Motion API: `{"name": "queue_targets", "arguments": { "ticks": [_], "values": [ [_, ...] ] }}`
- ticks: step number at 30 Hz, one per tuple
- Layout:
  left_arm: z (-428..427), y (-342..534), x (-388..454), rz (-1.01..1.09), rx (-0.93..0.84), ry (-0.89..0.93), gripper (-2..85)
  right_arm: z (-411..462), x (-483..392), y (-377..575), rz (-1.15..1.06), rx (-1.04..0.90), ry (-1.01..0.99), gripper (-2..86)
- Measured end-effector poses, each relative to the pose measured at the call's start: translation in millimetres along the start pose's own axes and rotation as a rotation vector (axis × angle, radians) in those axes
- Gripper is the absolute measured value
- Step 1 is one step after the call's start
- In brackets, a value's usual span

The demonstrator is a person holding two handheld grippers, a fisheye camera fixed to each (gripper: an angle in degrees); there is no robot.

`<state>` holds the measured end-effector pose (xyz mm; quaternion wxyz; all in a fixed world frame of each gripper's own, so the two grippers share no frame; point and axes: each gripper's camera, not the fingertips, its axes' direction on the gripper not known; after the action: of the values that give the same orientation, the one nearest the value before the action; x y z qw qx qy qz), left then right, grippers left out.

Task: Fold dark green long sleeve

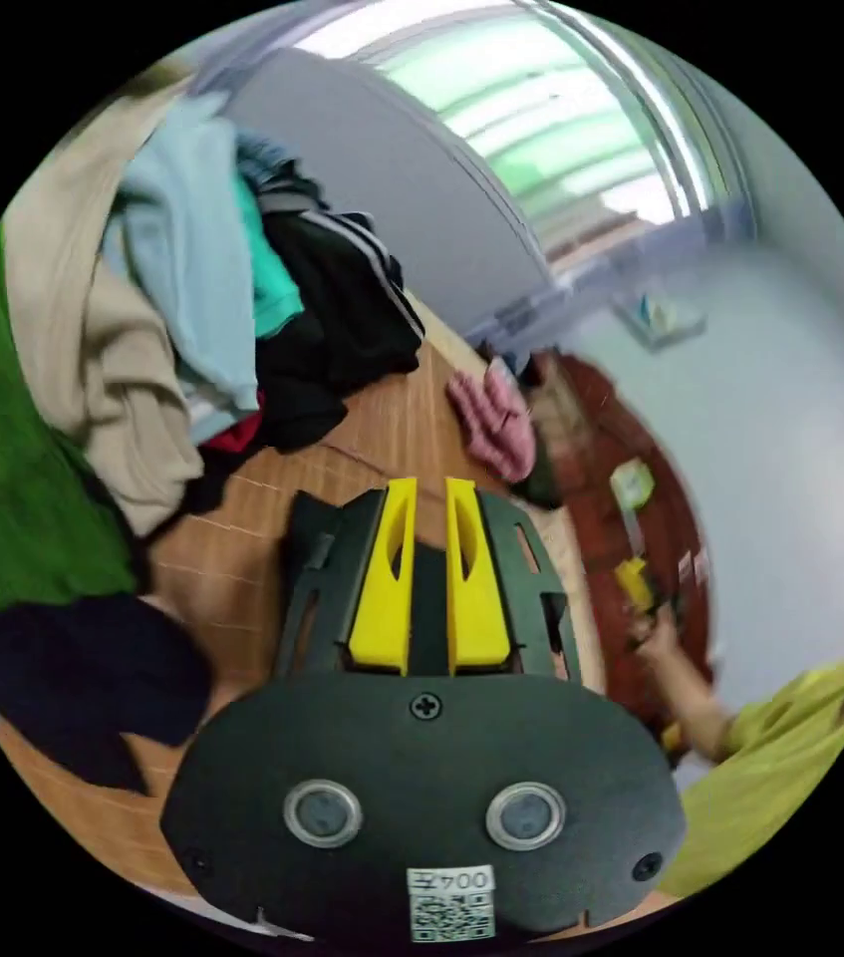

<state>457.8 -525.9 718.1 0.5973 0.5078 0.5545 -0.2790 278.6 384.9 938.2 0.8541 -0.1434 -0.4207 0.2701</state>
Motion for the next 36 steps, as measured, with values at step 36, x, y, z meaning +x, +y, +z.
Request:
{"name": "queue_targets", "arguments": {
  "ticks": [36],
  "values": [
    [-4, 80, 15, 0.566, -0.582, -0.362, 5.1, 174, -149, 224, -0.015, -0.875, 0.565, 0.9]
  ]
}}
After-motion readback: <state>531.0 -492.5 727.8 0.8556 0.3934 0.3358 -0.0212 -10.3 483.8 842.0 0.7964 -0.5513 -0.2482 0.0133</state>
